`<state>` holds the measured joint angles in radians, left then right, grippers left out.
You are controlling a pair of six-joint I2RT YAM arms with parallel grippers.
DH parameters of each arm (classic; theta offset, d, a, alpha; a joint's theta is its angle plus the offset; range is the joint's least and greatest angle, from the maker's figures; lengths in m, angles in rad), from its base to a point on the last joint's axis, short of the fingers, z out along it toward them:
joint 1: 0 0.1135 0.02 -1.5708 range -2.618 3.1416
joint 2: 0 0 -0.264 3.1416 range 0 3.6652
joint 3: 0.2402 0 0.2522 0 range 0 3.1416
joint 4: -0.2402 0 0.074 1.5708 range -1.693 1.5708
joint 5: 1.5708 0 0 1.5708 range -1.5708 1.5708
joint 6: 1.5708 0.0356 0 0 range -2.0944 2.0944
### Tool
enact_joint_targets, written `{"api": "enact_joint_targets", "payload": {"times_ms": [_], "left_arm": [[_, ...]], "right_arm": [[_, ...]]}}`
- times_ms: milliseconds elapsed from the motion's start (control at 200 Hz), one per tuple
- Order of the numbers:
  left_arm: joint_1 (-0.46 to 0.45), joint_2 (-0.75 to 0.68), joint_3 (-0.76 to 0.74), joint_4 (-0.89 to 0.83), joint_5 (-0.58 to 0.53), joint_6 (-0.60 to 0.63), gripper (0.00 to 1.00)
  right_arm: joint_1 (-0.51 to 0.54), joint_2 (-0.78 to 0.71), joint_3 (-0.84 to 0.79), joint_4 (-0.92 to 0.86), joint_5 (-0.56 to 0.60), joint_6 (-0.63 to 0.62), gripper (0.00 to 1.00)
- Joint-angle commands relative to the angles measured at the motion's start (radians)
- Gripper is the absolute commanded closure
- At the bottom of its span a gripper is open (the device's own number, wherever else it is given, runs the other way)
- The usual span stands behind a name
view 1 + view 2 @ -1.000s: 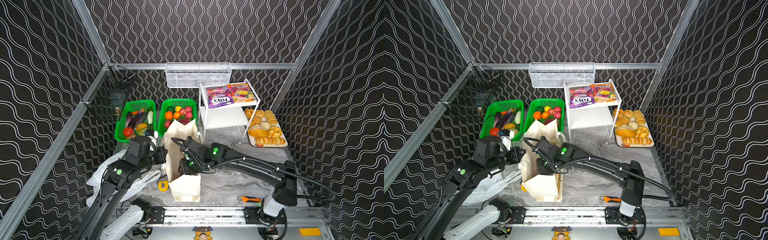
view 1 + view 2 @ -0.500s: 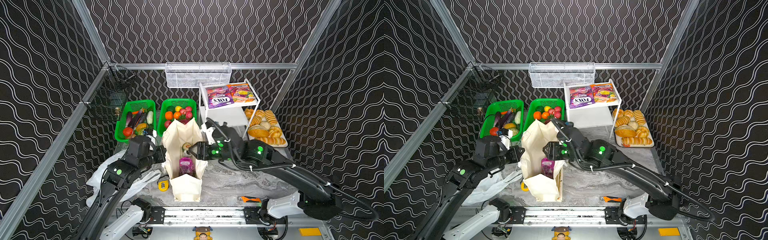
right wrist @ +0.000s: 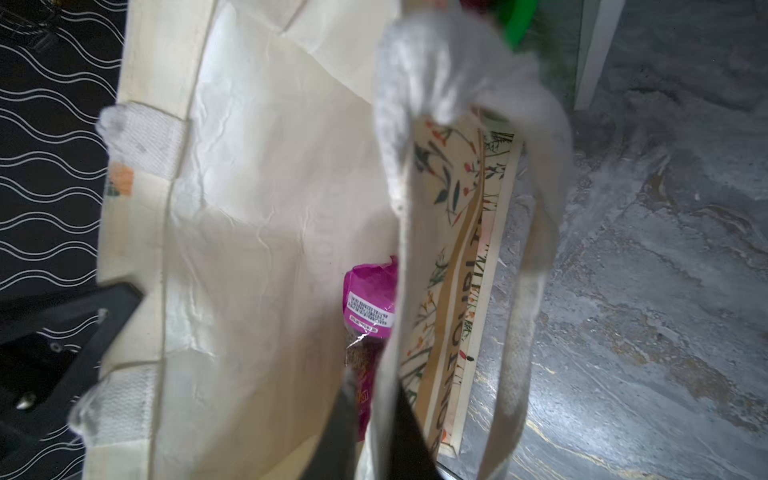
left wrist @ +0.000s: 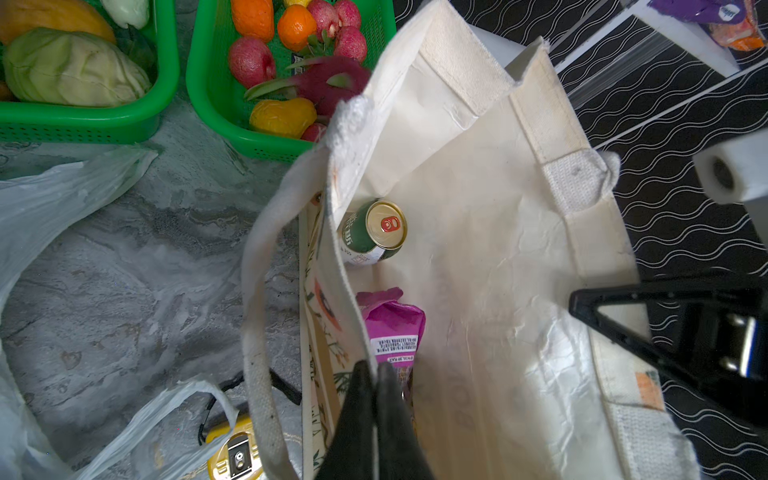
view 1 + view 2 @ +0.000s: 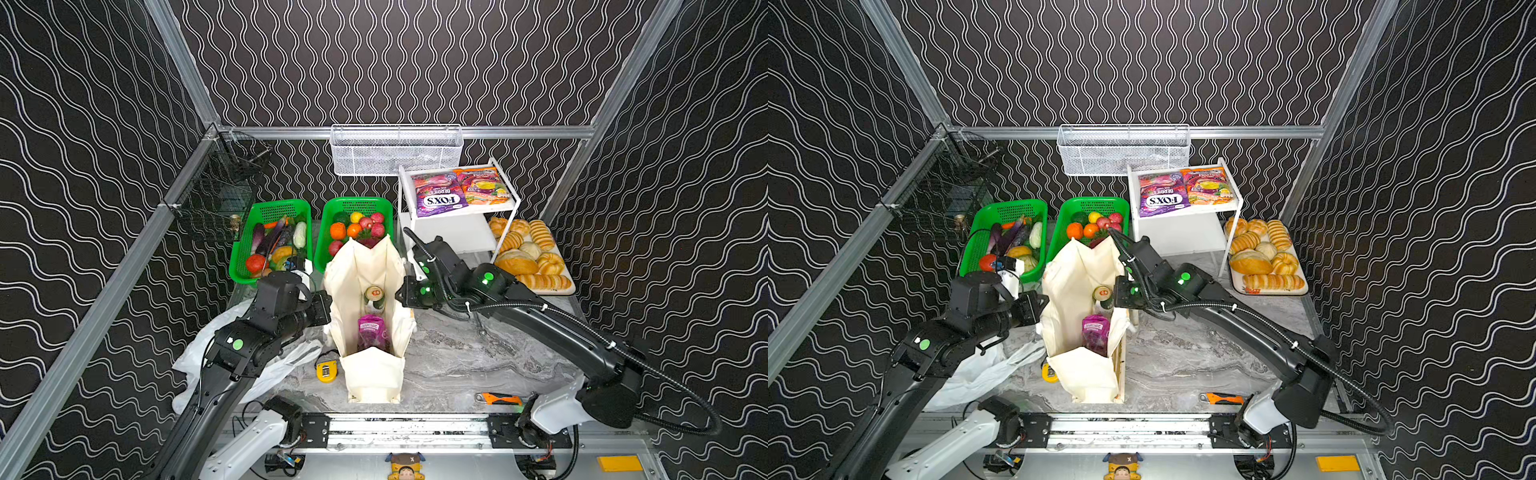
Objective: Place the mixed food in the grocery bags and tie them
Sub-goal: 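Raise the right gripper and reach to the Fox's candy bags on the top shelf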
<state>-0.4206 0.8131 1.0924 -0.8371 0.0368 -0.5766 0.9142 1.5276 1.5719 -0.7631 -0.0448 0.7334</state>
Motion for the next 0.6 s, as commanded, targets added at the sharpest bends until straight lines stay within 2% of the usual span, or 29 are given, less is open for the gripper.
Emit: {"api": "enact_joint_targets", "payload": {"times_ms": [0, 190, 340, 496, 596], "left_arm": [[0.002, -0.004, 0.009, 0.061, -0.009, -0.010, 1.00], [0.002, 0.004, 0.002, 0.123, 0.080, -0.026, 1.00], [0.002, 0.001, -0.021, 0.122, 0.060, -0.035, 1.00], [0.002, 0.013, -0.007, 0.113, 0.066, -0.002, 1.00], [0.002, 0.027, 0.008, 0.106, 0.081, 0.025, 0.86]], "right_arm": [[-0.001, 0.011, 0.060, 0.019, 0.024, -0.092, 1.00], [-0.043, 0.048, 0.132, 0.008, 0.015, -0.171, 1.00], [-0.049, 0.051, 0.103, -0.010, -0.024, -0.178, 0.87], [-0.080, -0.020, 0.093, -0.018, -0.010, -0.174, 0.67], [-0.122, -0.080, 0.129, -0.017, -0.015, -0.199, 0.58]]}}
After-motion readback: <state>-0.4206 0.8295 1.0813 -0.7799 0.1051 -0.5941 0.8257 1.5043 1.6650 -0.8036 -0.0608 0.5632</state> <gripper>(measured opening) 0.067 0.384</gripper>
